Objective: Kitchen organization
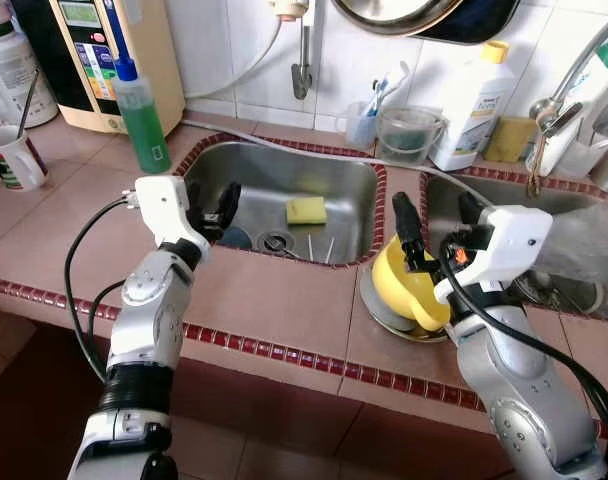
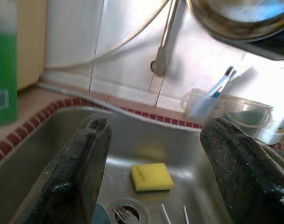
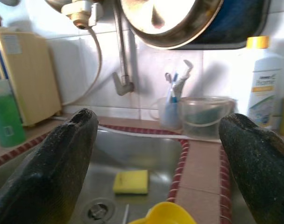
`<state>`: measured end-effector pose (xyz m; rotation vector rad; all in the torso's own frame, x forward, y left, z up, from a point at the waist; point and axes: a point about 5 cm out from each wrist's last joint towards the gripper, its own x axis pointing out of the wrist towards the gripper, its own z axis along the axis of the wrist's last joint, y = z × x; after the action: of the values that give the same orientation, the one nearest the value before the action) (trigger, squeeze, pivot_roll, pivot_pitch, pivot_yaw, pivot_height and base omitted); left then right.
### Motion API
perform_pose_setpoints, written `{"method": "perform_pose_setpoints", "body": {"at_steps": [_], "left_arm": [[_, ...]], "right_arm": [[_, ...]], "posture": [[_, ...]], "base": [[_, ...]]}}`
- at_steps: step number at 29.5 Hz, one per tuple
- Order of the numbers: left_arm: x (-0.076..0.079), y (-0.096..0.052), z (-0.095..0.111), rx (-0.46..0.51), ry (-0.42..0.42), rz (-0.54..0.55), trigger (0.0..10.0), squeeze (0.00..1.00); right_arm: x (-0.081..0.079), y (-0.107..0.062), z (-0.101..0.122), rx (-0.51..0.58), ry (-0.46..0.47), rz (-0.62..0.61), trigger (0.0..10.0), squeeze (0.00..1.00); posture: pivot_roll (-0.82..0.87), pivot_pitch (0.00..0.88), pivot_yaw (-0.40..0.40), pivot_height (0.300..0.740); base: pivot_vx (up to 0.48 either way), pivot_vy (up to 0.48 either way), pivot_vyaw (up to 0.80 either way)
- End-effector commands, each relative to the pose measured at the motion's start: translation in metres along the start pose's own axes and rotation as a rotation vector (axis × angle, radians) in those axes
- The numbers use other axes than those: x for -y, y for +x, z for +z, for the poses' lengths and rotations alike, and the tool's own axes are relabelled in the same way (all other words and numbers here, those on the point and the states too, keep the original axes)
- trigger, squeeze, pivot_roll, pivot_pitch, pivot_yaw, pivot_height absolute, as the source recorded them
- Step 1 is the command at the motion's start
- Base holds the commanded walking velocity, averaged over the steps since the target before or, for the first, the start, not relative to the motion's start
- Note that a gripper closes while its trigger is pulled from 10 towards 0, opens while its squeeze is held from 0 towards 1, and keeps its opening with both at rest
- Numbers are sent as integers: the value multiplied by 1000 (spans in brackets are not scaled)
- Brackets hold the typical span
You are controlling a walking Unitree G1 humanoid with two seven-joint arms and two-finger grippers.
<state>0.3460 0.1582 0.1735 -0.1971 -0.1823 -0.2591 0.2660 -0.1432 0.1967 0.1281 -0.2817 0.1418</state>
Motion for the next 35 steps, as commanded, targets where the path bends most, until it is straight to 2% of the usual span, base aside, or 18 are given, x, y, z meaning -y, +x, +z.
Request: {"method": "perform_pose_setpoints", "body": {"at_steps": [1, 8, 14, 19, 23, 25, 29, 35], "left_arm": [[11, -6, 5, 22, 76, -59, 10000, 0], [15, -22, -2, -8, 131, -50, 10000, 0], [23, -31, 2, -3, 124, -55, 10000, 0], [23, -30, 4, -27, 148, -54, 10000, 0], [28, -31, 5, -108, 124, -90, 10000, 0], [35, -34, 10, -115, 149, -131, 10000, 0], [36, -35, 11, -110, 151, -133, 10000, 0], [44, -38, 11, -145, 134, -151, 10000, 0]], "right_arm": [[7, -4, -9, -12, -35, -35, 10000, 0], [12, -12, -23, -28, -67, -94, 10000, 0], [13, -14, -28, -33, -74, -117, 10000, 0], [9, -8, -29, -28, -57, -119, 10000, 0], [6, -5, -28, -29, -67, -121, 10000, 0], [7, -4, -32, -65, -76, -133, 10000, 0], [3, 0, -38, -133, -110, -124, 10000, 0], [-11, 20, -31, -132, -94, -100, 10000, 0]], "posture": [[2, 0, 10, 740], [7, 0, 10, 740], [16, 0, 11, 740], [28, 0, 11, 740], [33, 0, 13, 740], [40, 0, 10, 740], [42, 0, 9, 740], [49, 0, 1, 740]], "base": [[0, 0, 0], [0, 0, 0], [0, 0, 0], [0, 0, 0], [0, 0, 0], [0, 0, 0], [0, 0, 0], [0, 0, 0]]}}
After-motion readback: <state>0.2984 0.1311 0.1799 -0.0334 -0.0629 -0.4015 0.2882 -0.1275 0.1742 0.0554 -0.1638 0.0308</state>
